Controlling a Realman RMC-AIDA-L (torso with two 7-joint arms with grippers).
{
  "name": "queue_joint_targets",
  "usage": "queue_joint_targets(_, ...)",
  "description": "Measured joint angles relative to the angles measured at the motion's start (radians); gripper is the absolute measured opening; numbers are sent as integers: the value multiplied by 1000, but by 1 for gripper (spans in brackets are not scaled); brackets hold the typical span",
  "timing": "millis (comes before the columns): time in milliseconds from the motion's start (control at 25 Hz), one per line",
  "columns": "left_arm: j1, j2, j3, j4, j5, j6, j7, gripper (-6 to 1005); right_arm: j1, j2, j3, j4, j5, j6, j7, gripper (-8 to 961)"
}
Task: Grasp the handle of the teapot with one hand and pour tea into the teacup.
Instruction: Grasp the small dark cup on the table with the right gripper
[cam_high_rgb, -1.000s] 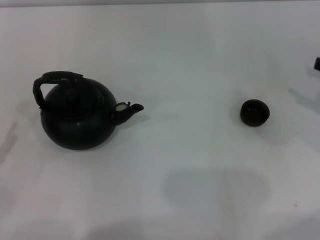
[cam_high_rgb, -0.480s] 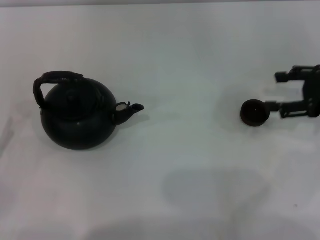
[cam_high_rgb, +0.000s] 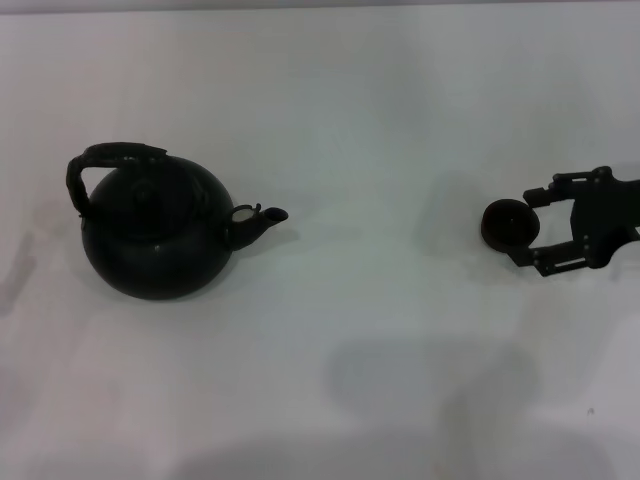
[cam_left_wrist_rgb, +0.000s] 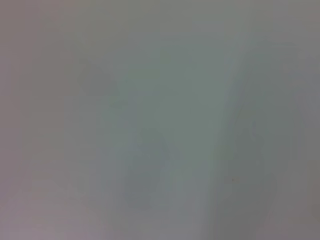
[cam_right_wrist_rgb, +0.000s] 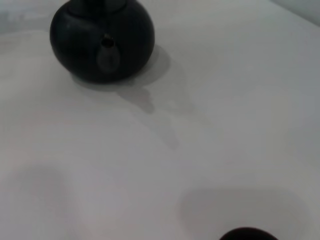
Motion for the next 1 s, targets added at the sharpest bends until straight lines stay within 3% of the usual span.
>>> queue_joint_targets(1000, -35, -1, 0, -12, 0, 3, 3, 785, 31, 3, -68, 20, 4, -70, 5, 862)
